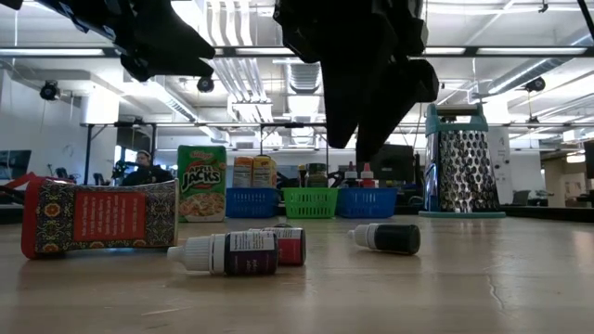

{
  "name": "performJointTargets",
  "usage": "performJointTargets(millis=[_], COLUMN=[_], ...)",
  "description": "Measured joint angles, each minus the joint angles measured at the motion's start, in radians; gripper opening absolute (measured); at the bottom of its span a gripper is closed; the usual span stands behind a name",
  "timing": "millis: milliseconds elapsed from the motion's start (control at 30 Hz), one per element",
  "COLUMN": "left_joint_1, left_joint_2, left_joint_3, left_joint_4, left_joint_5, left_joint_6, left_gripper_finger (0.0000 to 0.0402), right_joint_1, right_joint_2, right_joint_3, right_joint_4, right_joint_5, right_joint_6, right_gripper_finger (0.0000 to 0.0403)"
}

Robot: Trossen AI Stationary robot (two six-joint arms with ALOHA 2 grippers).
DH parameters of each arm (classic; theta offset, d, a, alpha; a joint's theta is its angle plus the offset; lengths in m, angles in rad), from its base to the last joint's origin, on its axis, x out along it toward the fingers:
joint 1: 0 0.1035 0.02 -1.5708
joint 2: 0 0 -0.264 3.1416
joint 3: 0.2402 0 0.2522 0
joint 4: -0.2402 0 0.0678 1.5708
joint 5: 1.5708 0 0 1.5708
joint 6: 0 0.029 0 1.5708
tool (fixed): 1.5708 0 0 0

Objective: Pick & Place Kitchen Items
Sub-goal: Put the small green food bottle coloring into the right blue bin

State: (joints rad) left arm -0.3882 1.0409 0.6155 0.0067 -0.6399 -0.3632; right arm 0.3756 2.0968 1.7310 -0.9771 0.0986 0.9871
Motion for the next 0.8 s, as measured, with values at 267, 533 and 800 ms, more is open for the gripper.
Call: performJointTargets(millis=[267,533,800], left_joint_1=[0.000,0.000,0.000], left_joint_2=[0.000,0.000,0.000], left_joint_3=[0.000,0.000,0.000], left_joint_4=[0.000,0.000,0.000], left_joint_5=[0.000,-0.002,-0.004], left_joint_6=[0.004,0.004,0.004], left_gripper_finger=[0.0232,0.0232,0.0232], right_joint_1=[0.000,0.000,0.000], right_joint_2=[0.000,0.000,0.000], right_joint_3=[-0.074,-0.139,-0.196], right_joint_4=[0.078,0.149,0.203], right_joint_5=[0.006,0.005,0.005], right_joint_6=[-0.003,-0.002,-0.003], right_gripper_finger=[0.0216,0.0206,0.0201])
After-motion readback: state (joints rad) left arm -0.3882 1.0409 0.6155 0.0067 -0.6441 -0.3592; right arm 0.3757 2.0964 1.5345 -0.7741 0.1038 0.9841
